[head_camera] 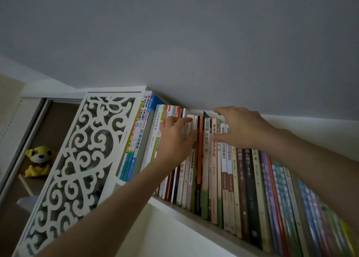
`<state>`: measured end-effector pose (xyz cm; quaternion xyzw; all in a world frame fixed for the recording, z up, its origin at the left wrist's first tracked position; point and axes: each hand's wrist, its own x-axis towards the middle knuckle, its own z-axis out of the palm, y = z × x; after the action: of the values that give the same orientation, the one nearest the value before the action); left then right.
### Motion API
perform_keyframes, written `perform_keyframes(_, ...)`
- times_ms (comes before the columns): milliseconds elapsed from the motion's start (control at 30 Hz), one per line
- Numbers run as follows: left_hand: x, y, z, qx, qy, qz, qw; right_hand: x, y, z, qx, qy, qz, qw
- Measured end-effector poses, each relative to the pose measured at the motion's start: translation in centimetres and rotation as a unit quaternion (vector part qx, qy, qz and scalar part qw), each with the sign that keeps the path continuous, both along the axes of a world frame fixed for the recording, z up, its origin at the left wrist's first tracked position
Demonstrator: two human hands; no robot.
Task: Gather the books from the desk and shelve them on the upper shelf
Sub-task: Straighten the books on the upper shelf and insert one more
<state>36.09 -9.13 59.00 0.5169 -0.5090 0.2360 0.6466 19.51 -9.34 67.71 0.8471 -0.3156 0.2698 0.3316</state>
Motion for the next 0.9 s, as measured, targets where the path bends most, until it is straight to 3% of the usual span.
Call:
perform_keyframes(167,1.1,-2.0,4.8,0.021,-0.032,-0.007,0.999,2.0,-2.2,0.8,0.061,-0.010,-0.007,0.998)
perform_keyframes(333,1.3,-3.6,6.7,0.044,-0.106,0.099,0.988,2.0,-3.4,0.9,0.074,0.007,-0.020,0.997)
perform_keyframes(467,1.6,-3.8,7.0,0.051,-0.125,0.111,0.985,2.3,-3.6,1.0,0.085,0.015,-0.040,0.995)
perform_keyframes(633,0.3,-3.5,7.6,0.063,-0.053,0.105,0.991,2.3,-3.5,0.7,0.072,0.004,-0.049,0.996)
perform_keyframes(767,-0.4,-3.0,6.7,-0.031,-0.044,0.059,0.997,2.3,-3.4,0.7,0.090,-0.008,-0.044,0.995)
perform_keyframes(900,0.2,-0.7,7.3,-0.093,0.025,-0.001,0.995,2.2,-3.2,0.5,0.113,-0.009,-0.028,0.993)
